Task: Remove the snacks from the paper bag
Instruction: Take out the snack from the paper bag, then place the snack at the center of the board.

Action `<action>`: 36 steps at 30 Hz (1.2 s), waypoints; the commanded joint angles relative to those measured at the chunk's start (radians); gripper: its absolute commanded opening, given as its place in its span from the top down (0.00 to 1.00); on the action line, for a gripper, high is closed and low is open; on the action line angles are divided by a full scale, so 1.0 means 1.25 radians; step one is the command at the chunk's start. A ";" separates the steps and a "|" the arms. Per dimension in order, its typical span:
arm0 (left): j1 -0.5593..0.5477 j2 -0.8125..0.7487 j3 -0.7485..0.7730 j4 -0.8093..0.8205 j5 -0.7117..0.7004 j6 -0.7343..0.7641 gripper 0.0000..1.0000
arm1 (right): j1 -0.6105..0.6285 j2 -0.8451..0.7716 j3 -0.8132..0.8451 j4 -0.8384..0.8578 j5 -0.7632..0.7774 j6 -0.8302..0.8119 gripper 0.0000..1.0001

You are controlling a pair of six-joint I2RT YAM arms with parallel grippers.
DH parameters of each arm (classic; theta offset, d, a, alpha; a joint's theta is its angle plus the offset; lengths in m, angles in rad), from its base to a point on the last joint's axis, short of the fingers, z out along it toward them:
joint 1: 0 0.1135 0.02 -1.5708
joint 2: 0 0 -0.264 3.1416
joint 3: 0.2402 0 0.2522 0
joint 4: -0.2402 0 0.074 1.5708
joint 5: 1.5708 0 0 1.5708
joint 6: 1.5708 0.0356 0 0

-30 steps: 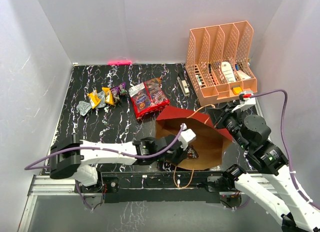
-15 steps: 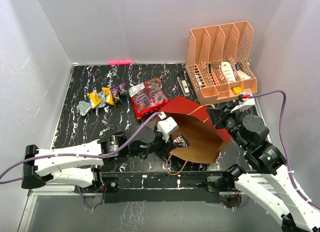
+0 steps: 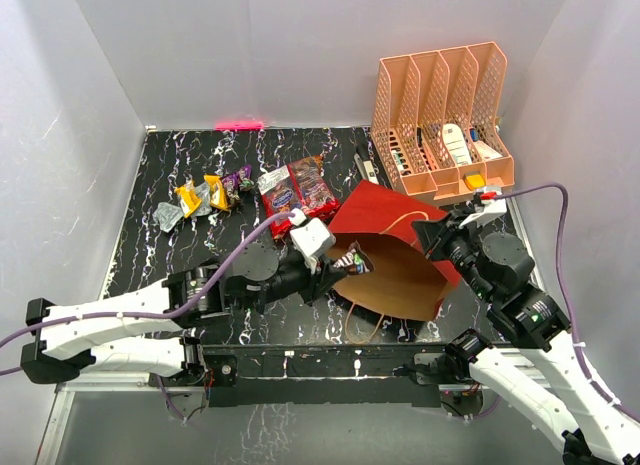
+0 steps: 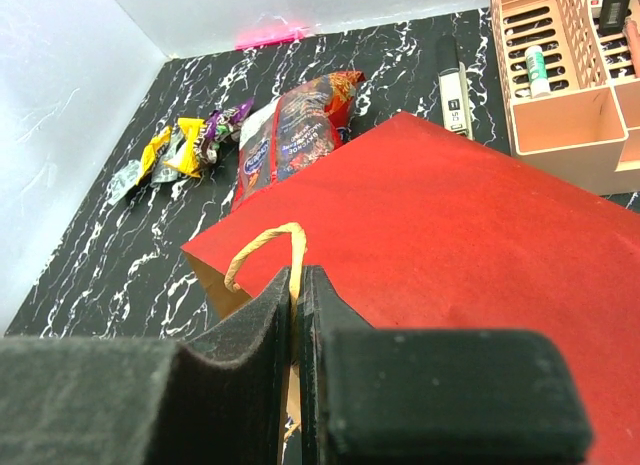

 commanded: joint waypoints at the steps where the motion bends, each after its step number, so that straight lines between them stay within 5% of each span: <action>1: -0.002 -0.010 0.087 0.007 -0.155 0.101 1.00 | 0.003 -0.021 0.005 0.040 0.004 -0.005 0.93; 4: -0.002 -0.004 0.130 0.031 -0.265 0.161 1.00 | 0.003 -0.035 0.002 0.031 0.008 -0.001 0.93; 10: 0.019 -0.008 0.105 0.301 -0.429 0.369 1.00 | 0.003 -0.054 0.000 0.017 0.006 0.010 0.93; 15: 0.177 0.059 0.072 0.457 -0.424 0.466 1.00 | 0.003 -0.057 0.005 0.015 -0.002 0.018 0.93; 27: 0.753 0.292 0.071 0.291 -0.338 0.153 1.00 | 0.003 -0.073 0.009 0.025 -0.010 0.034 0.93; 36: 0.893 0.447 0.065 0.268 -0.209 0.101 1.00 | 0.003 -0.060 0.012 0.041 -0.019 0.035 0.93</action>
